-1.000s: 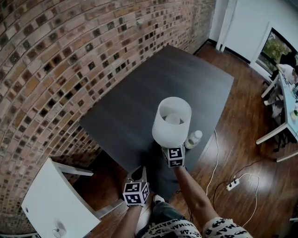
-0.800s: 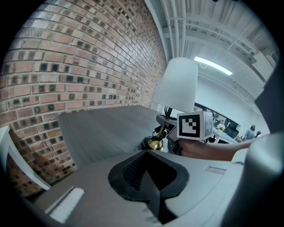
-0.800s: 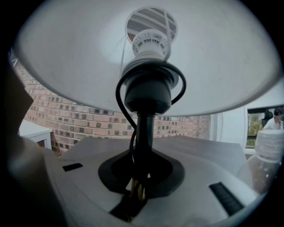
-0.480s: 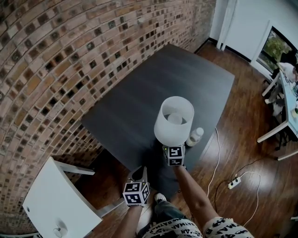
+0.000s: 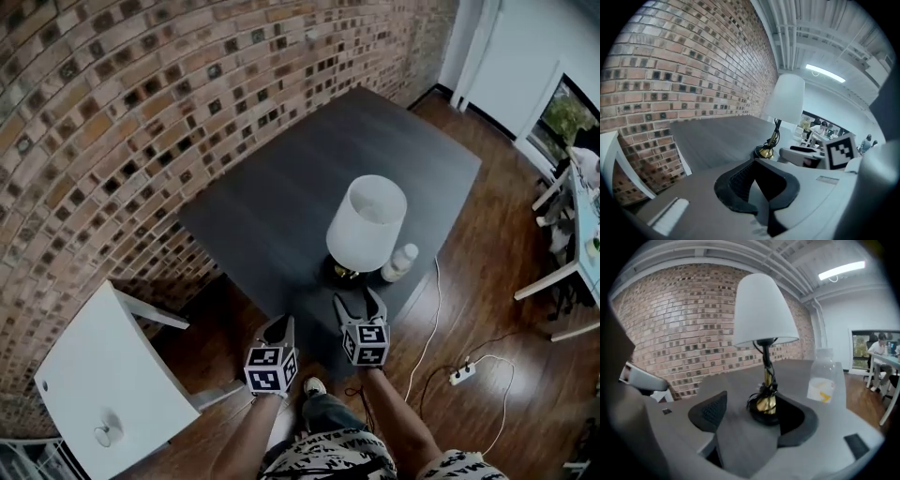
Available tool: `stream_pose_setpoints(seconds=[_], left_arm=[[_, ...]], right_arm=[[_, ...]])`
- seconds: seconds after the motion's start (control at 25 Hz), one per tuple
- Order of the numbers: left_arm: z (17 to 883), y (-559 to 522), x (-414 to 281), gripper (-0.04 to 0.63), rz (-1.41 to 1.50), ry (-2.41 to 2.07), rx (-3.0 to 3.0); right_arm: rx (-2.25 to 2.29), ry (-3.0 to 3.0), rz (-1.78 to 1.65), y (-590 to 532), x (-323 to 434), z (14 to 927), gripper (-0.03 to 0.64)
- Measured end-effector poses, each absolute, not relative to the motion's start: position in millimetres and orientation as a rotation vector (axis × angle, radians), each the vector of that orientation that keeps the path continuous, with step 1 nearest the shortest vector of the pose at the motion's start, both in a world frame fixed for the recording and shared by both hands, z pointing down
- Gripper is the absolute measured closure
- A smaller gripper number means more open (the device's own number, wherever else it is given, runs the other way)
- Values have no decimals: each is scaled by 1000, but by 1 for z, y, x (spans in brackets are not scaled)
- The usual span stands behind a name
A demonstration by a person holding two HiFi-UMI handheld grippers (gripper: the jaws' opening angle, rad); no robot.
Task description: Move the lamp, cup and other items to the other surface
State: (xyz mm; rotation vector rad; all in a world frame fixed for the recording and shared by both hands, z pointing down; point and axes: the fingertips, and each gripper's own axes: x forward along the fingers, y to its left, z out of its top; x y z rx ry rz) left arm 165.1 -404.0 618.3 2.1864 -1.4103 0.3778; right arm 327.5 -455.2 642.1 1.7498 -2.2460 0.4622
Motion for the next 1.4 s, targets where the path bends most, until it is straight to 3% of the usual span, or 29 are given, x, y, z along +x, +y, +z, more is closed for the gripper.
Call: stream_pose_setpoints(seconds=[0.32,0.84,1.08,1.4], left_arm=[[597,-308,79,595,195,-1581,2062],[570,-51,-109,595,41,-1895,1752],[577,27,-137,595,22,-1906,1706],[577,61,-139,595,-49,-1895,1683]], right_arm=[[1367,-2423,577,-345,221,607,282],[808,-2592,491,-120,-3,569,282],[684,-2608,458,-46,-51,562,282],[653,-2596,471,-13,-58,562,282]])
